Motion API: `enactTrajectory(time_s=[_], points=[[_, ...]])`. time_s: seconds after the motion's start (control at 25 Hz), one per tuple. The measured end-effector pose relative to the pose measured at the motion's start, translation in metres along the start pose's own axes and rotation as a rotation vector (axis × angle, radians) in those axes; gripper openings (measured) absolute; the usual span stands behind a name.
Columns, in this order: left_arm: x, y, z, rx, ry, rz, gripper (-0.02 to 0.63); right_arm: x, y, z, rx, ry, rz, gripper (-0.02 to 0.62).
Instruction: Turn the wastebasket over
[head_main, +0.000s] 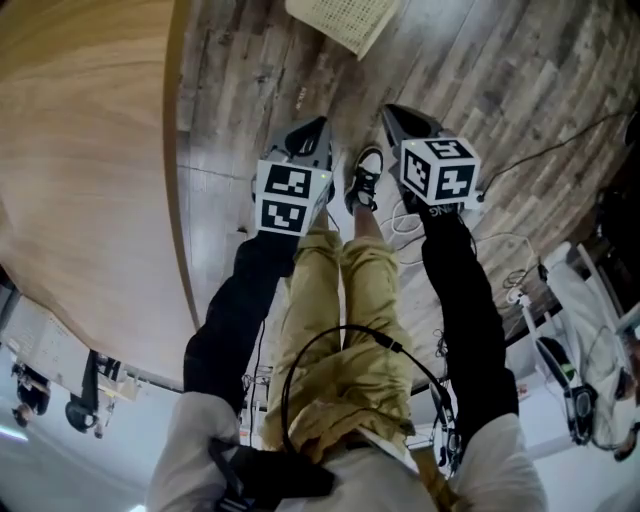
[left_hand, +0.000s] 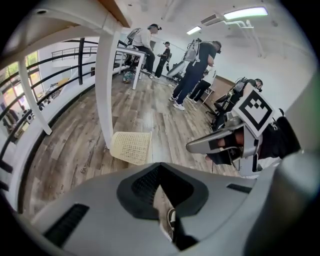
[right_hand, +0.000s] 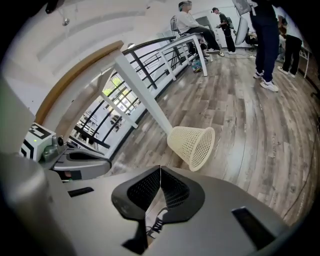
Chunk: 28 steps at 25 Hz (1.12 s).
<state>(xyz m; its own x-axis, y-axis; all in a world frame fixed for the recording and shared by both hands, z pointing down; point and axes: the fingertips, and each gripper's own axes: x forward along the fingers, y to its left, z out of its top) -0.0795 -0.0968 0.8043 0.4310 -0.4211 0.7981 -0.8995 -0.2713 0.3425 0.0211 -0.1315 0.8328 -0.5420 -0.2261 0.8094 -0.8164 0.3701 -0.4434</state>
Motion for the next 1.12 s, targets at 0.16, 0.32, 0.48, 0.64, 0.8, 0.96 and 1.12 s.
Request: enactTrajectory(time_s=[0.16, 0.32, 0.48, 0.64, 0.8, 0.96, 1.12], points=[[0.02, 0.013, -0.008, 0.004, 0.026, 0.011, -0.003, 0.034, -0.009, 0.011, -0.002, -0.009, 0.008, 0.02], [0.04, 0.032, -0.011, -0.008, 0.03, 0.03, -0.003, 0.068, -0.03, 0.013, 0.003, -0.005, -0.015, 0.02], [0.061, 0.05, -0.012, 0.007, 0.042, 0.049, -0.003, 0.095, -0.049, 0.01, 0.008, 0.011, -0.027, 0.02], [0.08, 0.066, -0.012, 0.021, 0.065, 0.092, -0.003, 0.115, -0.063, 0.009, 0.004, 0.012, -0.038, 0.02], [0.096, 0.074, -0.008, 0.001, 0.05, 0.097, -0.003, 0.133, -0.08, 0.014, 0.007, -0.003, -0.061, 0.021], [0.11, 0.079, -0.007, 0.013, 0.036, 0.092, -0.003, 0.153, -0.093, 0.017, 0.017, -0.002, -0.062, 0.021], [0.127, 0.085, -0.009, 0.037, 0.041, 0.09, -0.003, 0.17, -0.102, 0.022, 0.003, -0.005, -0.071, 0.022]])
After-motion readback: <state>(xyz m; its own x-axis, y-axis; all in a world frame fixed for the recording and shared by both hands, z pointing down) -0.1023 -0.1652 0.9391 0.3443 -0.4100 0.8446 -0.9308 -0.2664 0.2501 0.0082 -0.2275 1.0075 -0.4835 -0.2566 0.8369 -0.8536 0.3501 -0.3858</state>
